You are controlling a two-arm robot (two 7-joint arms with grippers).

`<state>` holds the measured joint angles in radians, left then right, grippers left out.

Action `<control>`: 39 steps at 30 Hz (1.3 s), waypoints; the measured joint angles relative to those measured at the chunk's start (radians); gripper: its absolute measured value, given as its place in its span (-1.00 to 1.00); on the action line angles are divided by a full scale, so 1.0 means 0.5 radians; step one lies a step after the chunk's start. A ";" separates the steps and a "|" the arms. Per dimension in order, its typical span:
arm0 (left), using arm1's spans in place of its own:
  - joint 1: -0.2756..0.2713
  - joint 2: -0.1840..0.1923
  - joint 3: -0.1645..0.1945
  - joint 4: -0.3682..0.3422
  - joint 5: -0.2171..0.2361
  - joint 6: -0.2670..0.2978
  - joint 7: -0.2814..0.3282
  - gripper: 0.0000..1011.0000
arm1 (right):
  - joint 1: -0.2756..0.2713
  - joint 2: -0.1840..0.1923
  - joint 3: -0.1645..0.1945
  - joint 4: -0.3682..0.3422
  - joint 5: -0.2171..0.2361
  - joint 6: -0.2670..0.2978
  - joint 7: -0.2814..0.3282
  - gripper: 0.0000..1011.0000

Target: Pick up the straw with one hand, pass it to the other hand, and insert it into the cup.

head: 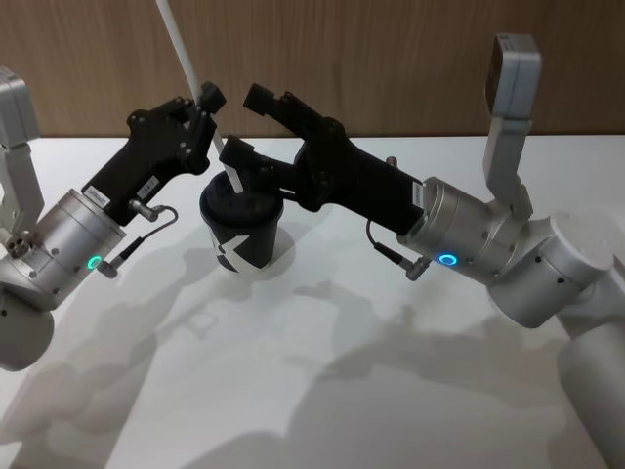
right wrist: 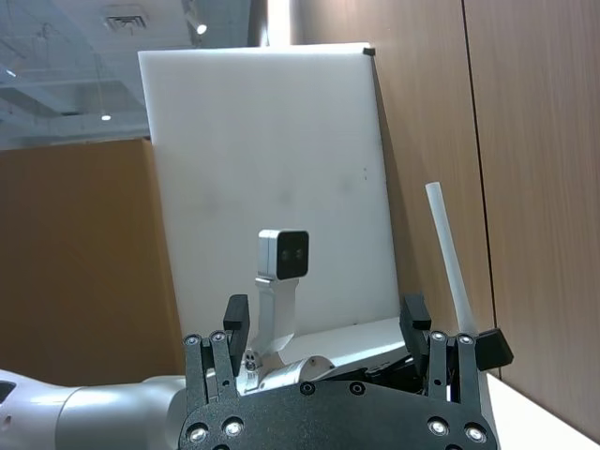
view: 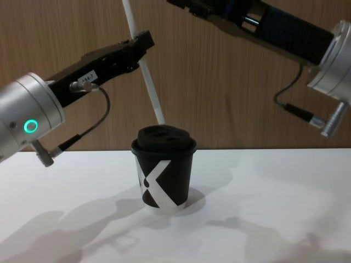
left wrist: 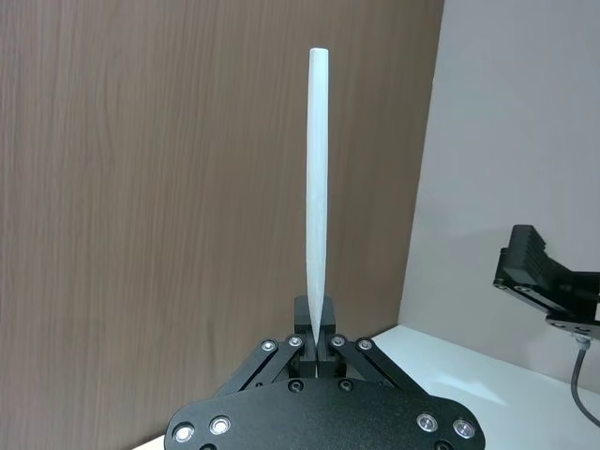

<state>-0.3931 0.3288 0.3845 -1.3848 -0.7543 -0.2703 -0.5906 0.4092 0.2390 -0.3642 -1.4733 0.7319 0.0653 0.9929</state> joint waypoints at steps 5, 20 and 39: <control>-0.016 -0.019 0.000 0.036 0.007 0.001 -0.010 -0.99 | 0.000 0.000 0.000 0.000 0.000 0.000 0.000 0.98; -0.064 -0.070 0.013 0.121 0.029 0.021 -0.046 -0.99 | 0.000 0.000 0.000 0.000 0.000 0.000 0.000 0.98; -0.109 -0.102 0.042 0.193 0.122 0.049 -0.052 -0.99 | 0.000 0.000 0.000 0.000 0.000 0.000 0.000 0.98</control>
<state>-0.4476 0.2776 0.4055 -1.2883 -0.6935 -0.2459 -0.6167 0.4092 0.2390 -0.3642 -1.4733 0.7319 0.0652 0.9928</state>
